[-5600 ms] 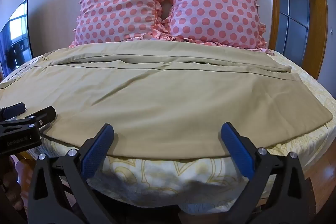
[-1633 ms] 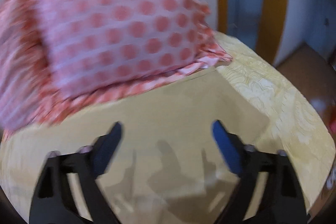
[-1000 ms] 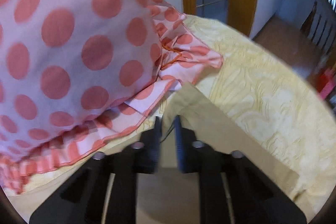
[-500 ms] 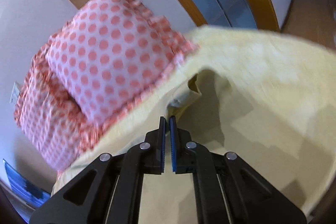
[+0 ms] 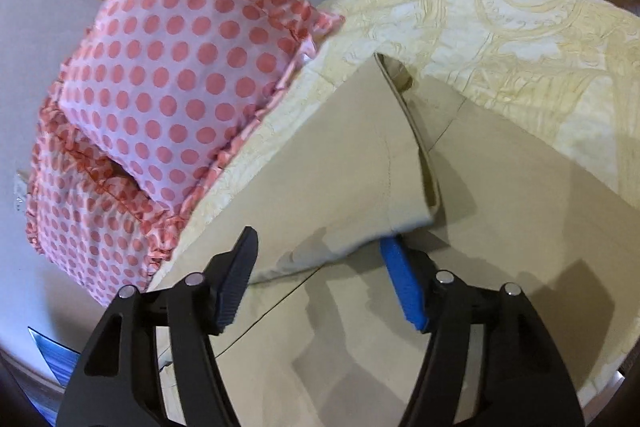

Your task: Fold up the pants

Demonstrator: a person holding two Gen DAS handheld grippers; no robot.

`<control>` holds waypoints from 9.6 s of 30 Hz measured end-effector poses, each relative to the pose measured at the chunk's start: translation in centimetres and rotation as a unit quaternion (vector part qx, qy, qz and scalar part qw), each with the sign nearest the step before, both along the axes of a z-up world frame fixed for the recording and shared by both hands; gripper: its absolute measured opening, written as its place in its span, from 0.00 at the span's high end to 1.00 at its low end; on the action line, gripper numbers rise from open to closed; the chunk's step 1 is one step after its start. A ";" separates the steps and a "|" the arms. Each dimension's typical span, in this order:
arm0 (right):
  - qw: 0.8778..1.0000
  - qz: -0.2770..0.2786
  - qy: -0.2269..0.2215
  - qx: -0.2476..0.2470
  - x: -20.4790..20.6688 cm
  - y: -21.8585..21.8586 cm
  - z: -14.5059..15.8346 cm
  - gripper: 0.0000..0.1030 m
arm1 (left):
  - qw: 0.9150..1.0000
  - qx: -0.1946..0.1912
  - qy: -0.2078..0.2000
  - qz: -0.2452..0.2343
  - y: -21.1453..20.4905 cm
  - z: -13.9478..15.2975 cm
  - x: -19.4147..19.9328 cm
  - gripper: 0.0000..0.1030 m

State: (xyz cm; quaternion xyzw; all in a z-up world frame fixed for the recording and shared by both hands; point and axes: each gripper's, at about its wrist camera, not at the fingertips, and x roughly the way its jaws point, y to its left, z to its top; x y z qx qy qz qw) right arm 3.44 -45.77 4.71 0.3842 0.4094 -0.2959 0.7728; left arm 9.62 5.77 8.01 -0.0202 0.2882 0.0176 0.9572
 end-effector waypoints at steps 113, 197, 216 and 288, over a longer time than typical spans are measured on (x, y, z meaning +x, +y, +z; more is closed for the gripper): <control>0.820 0.567 -0.052 -0.057 5.0 40.0 -2.5 0.44 | 0.966 -0.187 -0.018 0.176 22.5 -4.3 -15.0 0.24; 0.922 0.348 -0.105 -0.136 -2.4 21.6 6.3 0.19 | 0.904 -0.109 0.058 -0.409 -15.9 -3.0 -10.3 0.27; 0.891 0.453 0.017 -0.022 1.3 25.4 1.5 0.17 | 0.941 -0.213 0.130 -0.230 -1.2 -4.2 -2.3 0.26; 0.944 0.295 0.079 0.125 8.5 13.1 -1.8 0.74 | 0.967 -0.133 0.142 -0.164 5.6 -2.4 17.9 0.49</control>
